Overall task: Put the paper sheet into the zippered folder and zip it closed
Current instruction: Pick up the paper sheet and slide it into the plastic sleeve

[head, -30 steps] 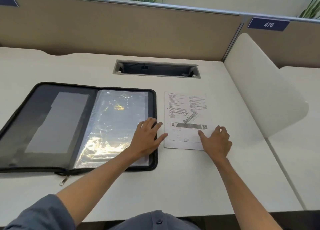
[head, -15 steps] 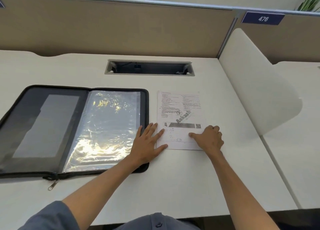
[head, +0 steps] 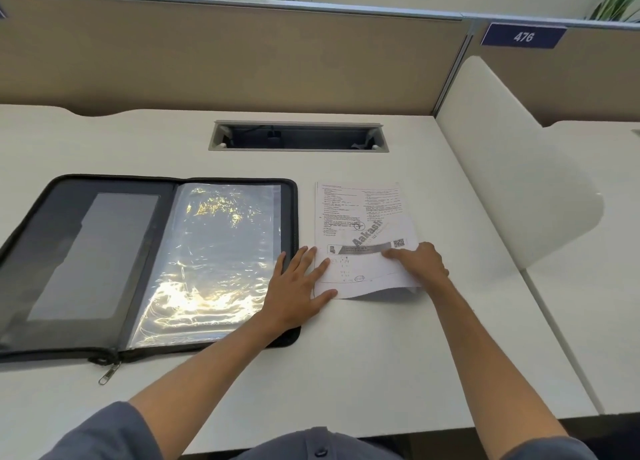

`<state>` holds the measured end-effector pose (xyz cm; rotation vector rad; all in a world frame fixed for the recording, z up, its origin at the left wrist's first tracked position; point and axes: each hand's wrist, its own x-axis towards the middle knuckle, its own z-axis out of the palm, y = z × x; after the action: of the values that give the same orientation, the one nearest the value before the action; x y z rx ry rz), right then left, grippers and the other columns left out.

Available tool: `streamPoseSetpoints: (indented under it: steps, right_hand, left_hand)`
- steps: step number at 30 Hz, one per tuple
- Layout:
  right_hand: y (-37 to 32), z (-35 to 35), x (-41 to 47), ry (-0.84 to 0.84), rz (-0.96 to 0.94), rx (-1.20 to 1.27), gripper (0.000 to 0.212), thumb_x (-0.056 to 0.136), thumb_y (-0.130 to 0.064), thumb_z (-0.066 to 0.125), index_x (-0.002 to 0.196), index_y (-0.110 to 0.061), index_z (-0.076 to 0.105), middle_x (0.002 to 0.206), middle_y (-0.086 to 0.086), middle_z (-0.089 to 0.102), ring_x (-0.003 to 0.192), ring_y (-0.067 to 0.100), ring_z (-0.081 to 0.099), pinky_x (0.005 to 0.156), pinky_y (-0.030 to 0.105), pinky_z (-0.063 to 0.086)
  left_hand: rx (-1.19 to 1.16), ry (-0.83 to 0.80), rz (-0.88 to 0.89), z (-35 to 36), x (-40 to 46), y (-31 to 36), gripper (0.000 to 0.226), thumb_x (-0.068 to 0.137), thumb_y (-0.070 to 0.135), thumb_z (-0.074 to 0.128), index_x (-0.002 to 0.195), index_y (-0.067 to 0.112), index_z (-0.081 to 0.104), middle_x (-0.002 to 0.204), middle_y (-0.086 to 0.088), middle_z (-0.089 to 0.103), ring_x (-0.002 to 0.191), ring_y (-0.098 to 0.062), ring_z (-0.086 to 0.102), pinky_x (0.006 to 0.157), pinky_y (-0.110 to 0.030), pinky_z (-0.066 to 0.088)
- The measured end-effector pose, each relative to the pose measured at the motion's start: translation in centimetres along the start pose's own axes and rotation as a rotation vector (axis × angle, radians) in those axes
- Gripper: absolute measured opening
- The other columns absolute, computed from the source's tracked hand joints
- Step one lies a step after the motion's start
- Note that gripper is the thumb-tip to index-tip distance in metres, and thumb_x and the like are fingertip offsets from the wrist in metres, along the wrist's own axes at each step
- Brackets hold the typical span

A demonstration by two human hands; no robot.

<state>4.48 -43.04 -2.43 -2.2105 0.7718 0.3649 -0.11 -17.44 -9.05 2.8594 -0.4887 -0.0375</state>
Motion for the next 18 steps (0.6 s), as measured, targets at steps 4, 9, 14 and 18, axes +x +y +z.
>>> streamPoseSetpoints:
  steps: [4,9,14,18]
  right_hand:
    - [-0.2,-0.6,1.6,-0.046,-0.019,0.253,0.060,0.057,-0.051,0.076,0.101,-0.011,0.067,0.102,0.007,0.071,0.094,0.029,0.068,0.090,0.042,0.054]
    - [-1.4,-2.2,1.5,-0.058,-0.016,0.311,0.013,0.084,-0.017,0.066,0.077,-0.009,0.058,0.092,0.014,0.064,0.076,0.027,0.061,0.061,0.028,0.045]
    - [-0.7,-2.7,1.4,-0.141,-0.093,0.287,0.011,0.086,0.002,0.058,0.089,-0.006,0.064,0.088,0.014,0.062,0.068,0.023,0.057,0.058,0.026,0.042]
    - [-0.5,-2.9,0.6,-0.133,-0.167,0.421,0.024,0.088,0.002,0.059,0.110,-0.005,0.066,0.097,0.011,0.069,0.076,0.021,0.064,0.060,0.026,0.049]
  left_hand:
    - [0.000,-0.011,0.002,-0.1,0.0,0.0,0.075,0.087,0.072,0.022,0.152,0.035,0.022,0.163,0.001,0.011,0.150,-0.016,0.003,0.120,-0.045,-0.010]
    - [-0.004,-0.008,-0.001,-0.1,0.0,0.0,0.074,0.088,0.072,0.022,0.152,0.035,0.024,0.163,0.000,0.013,0.150,-0.017,0.005,0.120,-0.045,-0.009]
    - [-0.019,0.004,0.009,0.0,0.0,0.0,0.074,0.088,0.072,0.024,0.151,0.034,0.025,0.162,0.000,0.015,0.150,-0.017,0.008,0.120,-0.045,-0.009]
    - [-0.097,-0.040,-0.008,-0.7,0.0,0.0,0.069,0.092,0.065,0.026,0.153,0.032,0.021,0.163,0.001,0.011,0.150,-0.015,0.002,0.119,-0.043,-0.013]
